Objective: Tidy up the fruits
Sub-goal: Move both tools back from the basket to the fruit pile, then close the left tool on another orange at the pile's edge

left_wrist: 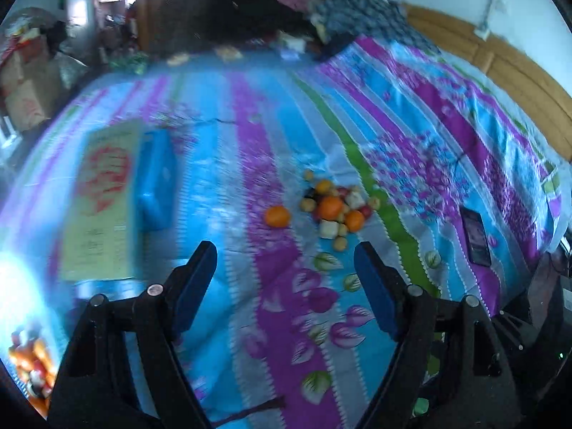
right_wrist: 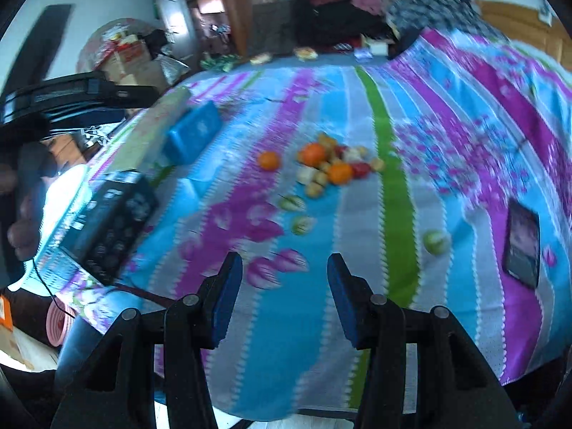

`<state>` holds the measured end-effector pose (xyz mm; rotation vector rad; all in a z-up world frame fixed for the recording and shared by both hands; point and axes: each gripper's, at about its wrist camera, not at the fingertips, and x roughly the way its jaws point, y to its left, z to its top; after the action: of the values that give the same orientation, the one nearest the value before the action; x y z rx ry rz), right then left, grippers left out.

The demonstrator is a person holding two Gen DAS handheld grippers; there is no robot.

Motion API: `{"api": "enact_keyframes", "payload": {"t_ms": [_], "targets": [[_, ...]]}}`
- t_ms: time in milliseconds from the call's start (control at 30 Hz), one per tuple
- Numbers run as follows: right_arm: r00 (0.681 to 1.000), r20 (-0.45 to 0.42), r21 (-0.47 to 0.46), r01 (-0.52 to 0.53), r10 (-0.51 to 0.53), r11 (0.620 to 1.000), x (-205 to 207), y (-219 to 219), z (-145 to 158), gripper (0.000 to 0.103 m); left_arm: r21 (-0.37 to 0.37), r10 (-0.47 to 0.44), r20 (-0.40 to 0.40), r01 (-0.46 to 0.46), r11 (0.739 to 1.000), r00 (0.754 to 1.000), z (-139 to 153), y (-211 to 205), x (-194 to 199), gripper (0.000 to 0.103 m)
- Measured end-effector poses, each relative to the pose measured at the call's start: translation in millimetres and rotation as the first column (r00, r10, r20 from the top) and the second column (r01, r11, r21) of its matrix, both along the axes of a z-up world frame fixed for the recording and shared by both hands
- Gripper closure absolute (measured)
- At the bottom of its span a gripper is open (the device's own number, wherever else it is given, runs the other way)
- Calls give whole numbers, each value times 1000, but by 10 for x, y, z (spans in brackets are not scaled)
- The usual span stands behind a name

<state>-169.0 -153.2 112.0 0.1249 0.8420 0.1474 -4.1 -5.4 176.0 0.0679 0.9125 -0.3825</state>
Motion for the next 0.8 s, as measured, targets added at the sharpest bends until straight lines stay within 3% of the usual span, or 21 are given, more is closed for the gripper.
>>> {"api": "enact_keyframes", "payload": {"t_ms": [167,267,500,600,700,767,800], "targets": [[997,-65,-1,50,-50,999,98,-401,-292,50,-2,-92,-106,92,996,990,-610,-574,389,30],[991,-102,0,85,-84,996,176,-645,-468,50,4,-108,-177,110,994,978,-993,-742,566,39],[978,-155,16,142,-138,990,375,-1026,-787,50,-6,-86,-219,87,996,972,-1342,-852,781,40],[978,-154,14,144,-141,989,416,-1070,-839,50,18,-33,-225,38,999,974,-1422,-770,881,36],[980,-146,-2,136,-135,991,405,-1065,-861,50,11,72,-207,-72,997,976,-1427,-525,921,31],[981,-141,0,137,-135,991,386,-1065,-866,50,175,222,-130,-198,965,966,-1382,-380,925,34],[981,-135,3,139,-137,990,373,-1057,-854,50,165,248,-106,-229,959,963,-1334,-291,908,34]]}}
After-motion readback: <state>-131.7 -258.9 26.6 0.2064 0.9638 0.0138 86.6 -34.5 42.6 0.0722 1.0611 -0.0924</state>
